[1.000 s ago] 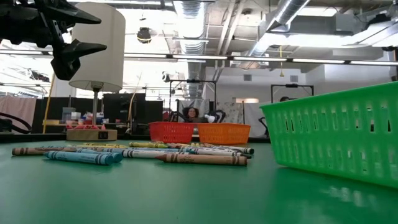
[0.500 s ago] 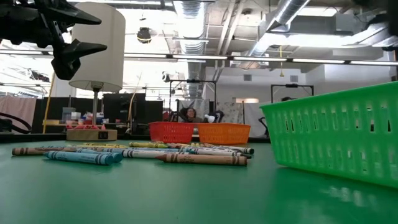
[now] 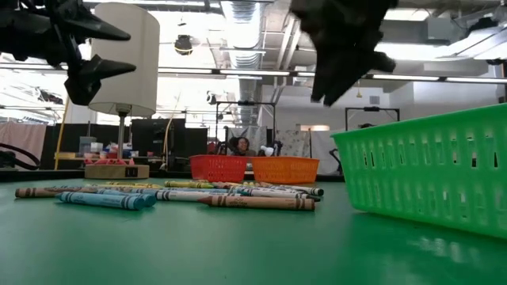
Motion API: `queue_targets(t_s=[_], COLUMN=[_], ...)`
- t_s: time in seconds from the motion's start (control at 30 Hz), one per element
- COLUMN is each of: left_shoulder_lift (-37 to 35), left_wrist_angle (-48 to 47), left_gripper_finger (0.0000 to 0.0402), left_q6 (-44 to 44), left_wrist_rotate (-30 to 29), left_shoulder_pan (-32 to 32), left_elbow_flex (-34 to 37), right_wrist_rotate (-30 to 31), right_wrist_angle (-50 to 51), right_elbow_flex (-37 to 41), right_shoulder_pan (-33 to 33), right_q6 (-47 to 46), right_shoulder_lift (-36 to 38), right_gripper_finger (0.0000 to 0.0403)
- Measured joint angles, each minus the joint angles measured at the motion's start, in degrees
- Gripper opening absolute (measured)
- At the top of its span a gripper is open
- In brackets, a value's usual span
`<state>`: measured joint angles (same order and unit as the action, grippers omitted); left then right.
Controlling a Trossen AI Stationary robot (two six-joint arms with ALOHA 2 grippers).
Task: Sort crayons
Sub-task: Put the black crayon into the black bin
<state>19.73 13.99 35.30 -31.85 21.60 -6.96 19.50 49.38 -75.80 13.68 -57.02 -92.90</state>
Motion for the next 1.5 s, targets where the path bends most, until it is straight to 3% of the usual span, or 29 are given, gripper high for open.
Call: queue_targets(t_s=[0.17, 0.37, 0.8, 1.5], left_shoulder_lift=[0.0, 0.0, 0.1, 0.1], left_wrist_angle=[-1.4, -2.2, -5.6, -5.7], left_gripper_finger=[0.0215, 0.0215, 0.0215, 0.0215], left_q6=[2.2, 2.5, 3.7, 4.8], left_wrist_rotate=[-1.8, -1.6, -2.5, -2.5], left_shoulder_pan=[0.0, 0.0, 0.0, 0.0], left_elbow_flex=[0.0, 0.0, 0.0, 0.0], right_wrist_rotate=[-5.7, -6.9, -13.4, -10.4], right_wrist_angle=[-0.3, -0.8, -8.9, -12.5], right_elbow_flex=[0.0, 0.1, 0.1, 2.1], right_shoulder_pan=[-4.1, -7.2, -8.6, -8.3], right_q6=[6.0, 8.9, 14.4, 16.5], right_shoulder_lift=[-2.7, -5.6, -14.1, -14.3], right_gripper_finger=[0.0103, 0.0103, 0.0103, 0.0103])
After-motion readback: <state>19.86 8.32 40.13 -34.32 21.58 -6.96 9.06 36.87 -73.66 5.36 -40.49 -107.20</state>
